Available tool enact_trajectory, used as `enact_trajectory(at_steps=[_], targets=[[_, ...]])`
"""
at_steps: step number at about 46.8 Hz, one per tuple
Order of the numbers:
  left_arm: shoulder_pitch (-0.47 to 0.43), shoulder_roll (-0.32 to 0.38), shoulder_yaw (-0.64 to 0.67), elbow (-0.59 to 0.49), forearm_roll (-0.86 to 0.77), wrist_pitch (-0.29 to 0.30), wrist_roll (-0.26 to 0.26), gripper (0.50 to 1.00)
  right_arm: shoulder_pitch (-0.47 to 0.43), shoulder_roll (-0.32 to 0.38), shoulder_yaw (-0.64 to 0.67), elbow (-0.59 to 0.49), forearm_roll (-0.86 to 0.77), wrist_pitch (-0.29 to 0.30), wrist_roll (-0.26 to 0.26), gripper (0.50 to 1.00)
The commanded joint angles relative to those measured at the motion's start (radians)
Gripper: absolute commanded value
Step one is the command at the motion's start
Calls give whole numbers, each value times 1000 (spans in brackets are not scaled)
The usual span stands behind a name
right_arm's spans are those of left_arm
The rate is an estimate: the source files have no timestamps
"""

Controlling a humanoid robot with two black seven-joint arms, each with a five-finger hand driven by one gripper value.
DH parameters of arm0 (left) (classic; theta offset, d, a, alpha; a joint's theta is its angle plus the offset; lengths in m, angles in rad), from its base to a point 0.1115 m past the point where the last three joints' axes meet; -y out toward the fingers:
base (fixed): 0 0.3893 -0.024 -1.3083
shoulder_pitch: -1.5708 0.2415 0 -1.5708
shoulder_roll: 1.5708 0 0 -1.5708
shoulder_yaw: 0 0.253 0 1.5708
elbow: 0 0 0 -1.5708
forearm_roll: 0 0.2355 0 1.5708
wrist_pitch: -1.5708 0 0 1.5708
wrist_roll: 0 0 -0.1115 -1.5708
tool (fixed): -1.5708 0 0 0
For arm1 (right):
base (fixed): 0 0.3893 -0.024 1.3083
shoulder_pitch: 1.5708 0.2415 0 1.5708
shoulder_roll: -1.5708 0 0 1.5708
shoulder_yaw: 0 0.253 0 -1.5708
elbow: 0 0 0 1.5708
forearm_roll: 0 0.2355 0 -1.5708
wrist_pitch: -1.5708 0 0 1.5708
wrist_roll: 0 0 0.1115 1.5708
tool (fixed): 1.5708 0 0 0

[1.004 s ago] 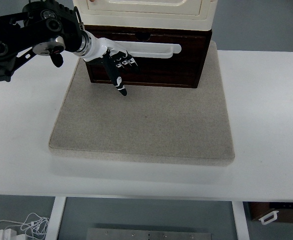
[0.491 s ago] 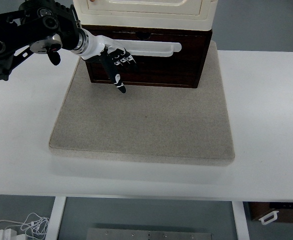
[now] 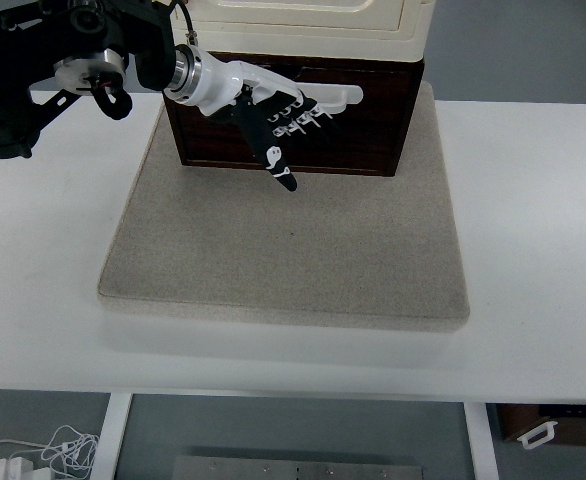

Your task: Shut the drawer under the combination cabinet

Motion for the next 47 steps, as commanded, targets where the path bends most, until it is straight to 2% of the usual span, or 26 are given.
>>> enact_trajectory(at_steps=[1,5,11,16,30,39,47], targets=[[3,-2,-66,-3,-28,-4,-55,996,0,0,1,0,0,0,0,952],[4,-5,-111,6,-51,-1,-130,996,0,0,1,0,0,0,0,954],[21,-5,-178,6,-56,5,-297,996,0,0,1,0,0,0,0,952],[24,-11,-258,6,-56,29,-380,996,0,0,1,0,0,0,0,952],[19,-42,-496,36,-71,209,-474,996,0,0,1,0,0,0,0,952],[16,-43,-689,61,-77,292,-502,996,0,0,1,0,0,0,0,952],[21,-36,-819,82,-91,430,-508,996,0,0,1,0,1,0,0,952]])
